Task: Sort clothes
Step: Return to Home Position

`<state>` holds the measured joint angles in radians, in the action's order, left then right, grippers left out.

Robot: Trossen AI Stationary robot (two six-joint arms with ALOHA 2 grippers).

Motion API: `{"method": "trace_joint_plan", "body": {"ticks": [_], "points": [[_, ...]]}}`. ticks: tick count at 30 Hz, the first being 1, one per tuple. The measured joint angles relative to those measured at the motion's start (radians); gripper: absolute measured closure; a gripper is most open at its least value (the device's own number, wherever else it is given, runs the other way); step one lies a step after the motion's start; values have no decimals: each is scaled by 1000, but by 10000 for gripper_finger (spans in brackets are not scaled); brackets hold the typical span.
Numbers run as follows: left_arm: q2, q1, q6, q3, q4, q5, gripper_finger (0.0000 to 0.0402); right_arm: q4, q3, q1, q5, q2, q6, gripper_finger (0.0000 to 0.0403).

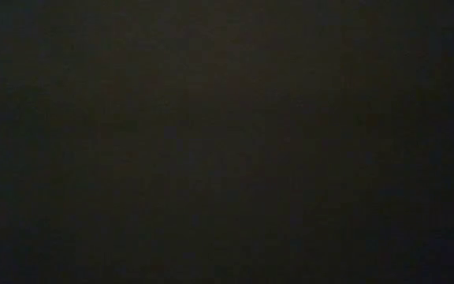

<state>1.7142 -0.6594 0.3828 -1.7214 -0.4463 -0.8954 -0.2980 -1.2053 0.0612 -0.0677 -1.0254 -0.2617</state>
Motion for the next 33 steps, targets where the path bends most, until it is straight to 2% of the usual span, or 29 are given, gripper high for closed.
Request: {"method": "trace_joint_plan", "body": {"ticks": [10, 14, 17, 25, 30, 33], "points": [[-343, 13, 25, 430, 341, 3, 59, -8, 0, 0, 8, 54, -71, 292], [-467, 14, 52, 592, 536, 79, 59, -54, 8, 0, 16, 106, -78, 308], [-541, 13, 102, 691, 637, 86, 59, -60, 37, 0, 16, 148, -72, 319], [-687, 28, 110, 857, 706, 23, 59, -48, 153, -3, 17, 247, -72, 344], [-732, 127, 112, 938, 804, -74, 59, 89, 235, -39, 27, 276, -88, 357], [-745, 197, 104, 976, 825, -80, 59, 121, 257, -78, 27, 279, -90, 364]]}}
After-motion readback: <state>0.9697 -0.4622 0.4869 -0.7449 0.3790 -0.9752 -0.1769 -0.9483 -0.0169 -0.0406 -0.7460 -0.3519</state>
